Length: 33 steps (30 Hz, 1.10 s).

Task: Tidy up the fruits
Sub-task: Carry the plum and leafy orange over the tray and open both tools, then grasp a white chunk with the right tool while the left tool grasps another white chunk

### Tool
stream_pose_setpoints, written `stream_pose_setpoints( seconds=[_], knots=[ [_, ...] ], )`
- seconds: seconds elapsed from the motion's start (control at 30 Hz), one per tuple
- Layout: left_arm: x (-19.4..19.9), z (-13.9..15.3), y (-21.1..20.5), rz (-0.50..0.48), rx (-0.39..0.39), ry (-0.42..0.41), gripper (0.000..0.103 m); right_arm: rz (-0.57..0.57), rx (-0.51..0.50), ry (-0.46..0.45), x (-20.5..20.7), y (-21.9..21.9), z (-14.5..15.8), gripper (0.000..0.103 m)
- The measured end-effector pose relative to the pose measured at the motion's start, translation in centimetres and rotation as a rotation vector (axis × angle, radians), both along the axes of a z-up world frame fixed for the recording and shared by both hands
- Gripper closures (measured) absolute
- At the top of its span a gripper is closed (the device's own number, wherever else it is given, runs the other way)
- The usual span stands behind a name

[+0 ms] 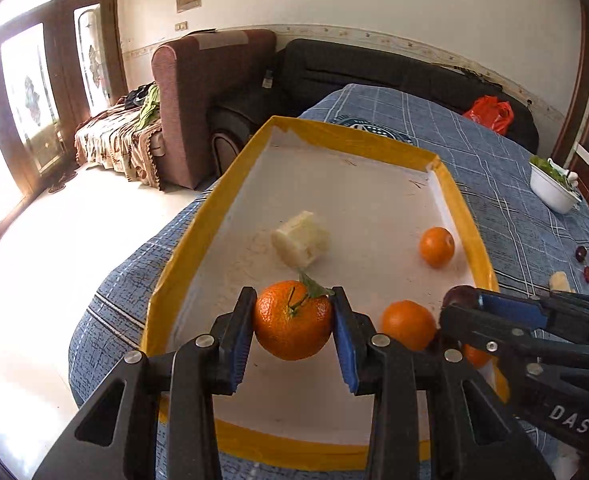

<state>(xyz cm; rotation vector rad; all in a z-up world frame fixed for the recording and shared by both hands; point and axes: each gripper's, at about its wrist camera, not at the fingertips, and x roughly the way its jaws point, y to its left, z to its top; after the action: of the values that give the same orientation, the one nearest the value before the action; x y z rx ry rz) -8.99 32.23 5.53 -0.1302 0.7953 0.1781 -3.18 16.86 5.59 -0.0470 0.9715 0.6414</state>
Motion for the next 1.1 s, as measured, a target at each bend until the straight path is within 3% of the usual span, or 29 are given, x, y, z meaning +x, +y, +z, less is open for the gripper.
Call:
stream_pose_setpoints(
  seconds=[0.07, 0.13, 0.33, 0.57, 0.7, 1.1],
  knots=[
    [0.1, 0.0, 0.6, 0.016, -0.003, -0.004, 0.064, 0.005, 0.001, 0.007, 0.5, 0.8, -0.4, 0.070],
    [0.0, 0.2, 1.3, 0.030, -0.007, -0.016, 0.050, 0.008, 0.010, 0.001, 0.8, 1.4, -0.4, 0.070],
    [-0.6, 1.2, 1.7, 0.054, 0.001, -0.052, 0.036, 0.008, 0.011, 0.021, 2.0, 2.6, -1.0, 0.069],
    [-1.2, 2.4, 2.2, 0.071, 0.007, -0.068, 0.030, 0.006, 0.046, 0.013, 2.0, 2.7, -0.2, 0.068],
    [-1.6, 3.0, 2.0, 0.083, 0.017, -0.076, 0.025, -0.014, 0.065, -0.008, 1.7, 1.8, 0.9, 0.060],
    [-4.1, 6.0, -1.3, 0.031, 0.032, -0.136, 0.023, -0.065, 0.108, -0.044, -1.2, -2.0, 3.1, 0.052]
  ],
)
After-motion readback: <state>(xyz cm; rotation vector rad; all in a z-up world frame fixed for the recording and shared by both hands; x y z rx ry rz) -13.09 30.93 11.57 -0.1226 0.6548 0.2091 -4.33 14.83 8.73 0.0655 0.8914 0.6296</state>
